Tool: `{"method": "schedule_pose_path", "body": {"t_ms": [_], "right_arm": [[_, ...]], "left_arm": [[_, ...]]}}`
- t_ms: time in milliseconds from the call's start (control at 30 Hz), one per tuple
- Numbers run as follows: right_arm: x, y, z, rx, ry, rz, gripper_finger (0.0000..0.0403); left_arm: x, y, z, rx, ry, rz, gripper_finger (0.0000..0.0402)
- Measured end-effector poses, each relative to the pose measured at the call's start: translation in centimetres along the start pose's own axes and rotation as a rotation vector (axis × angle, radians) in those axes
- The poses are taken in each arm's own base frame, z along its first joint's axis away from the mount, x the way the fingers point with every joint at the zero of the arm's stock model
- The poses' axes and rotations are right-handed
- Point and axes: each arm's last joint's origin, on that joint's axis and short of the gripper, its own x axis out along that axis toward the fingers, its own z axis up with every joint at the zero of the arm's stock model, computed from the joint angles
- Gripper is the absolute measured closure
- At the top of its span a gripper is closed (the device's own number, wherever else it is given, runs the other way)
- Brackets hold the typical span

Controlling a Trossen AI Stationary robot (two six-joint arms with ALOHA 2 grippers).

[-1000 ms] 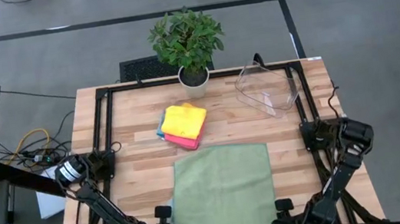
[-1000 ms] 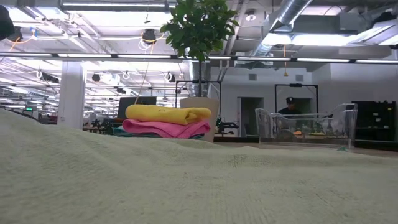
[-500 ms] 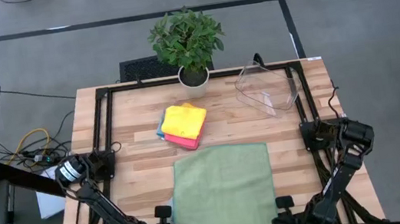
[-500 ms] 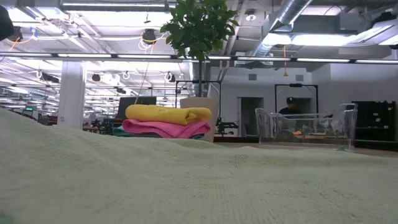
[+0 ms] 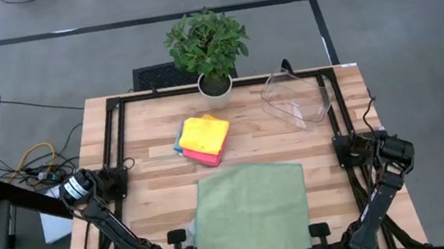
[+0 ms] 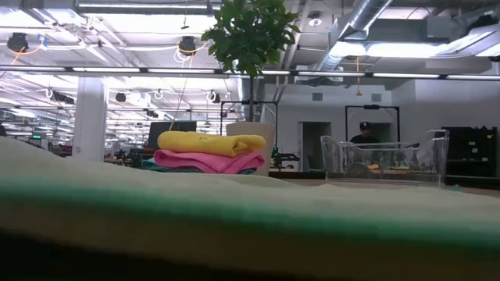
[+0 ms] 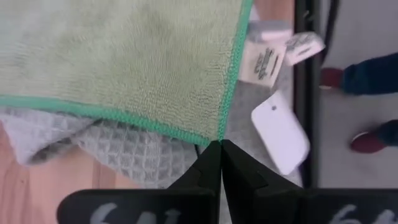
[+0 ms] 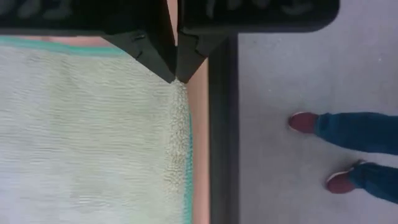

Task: Fold microfiber towels
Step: Fold the light green microfiber towel

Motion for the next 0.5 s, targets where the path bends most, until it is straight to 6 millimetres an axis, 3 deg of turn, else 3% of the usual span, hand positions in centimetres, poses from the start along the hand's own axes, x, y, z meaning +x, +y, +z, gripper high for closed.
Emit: {"method": "schedule_pose_path", "body": {"t_ms": [200,500], "right_arm": [[-1.0,0.3,0.4,0.039,-0.003,-0.018,0.0382],[-2.5,-0.4,0.8,0.168,-0.039,-0.049,0.0381]], "left_arm": [[-2.2,0.4,0.9,-0.034,-0.091,-0.01,0.0401],[-2.4,1.3,2.2,-0.021,-0.07,-0.026,0.0401]]}}
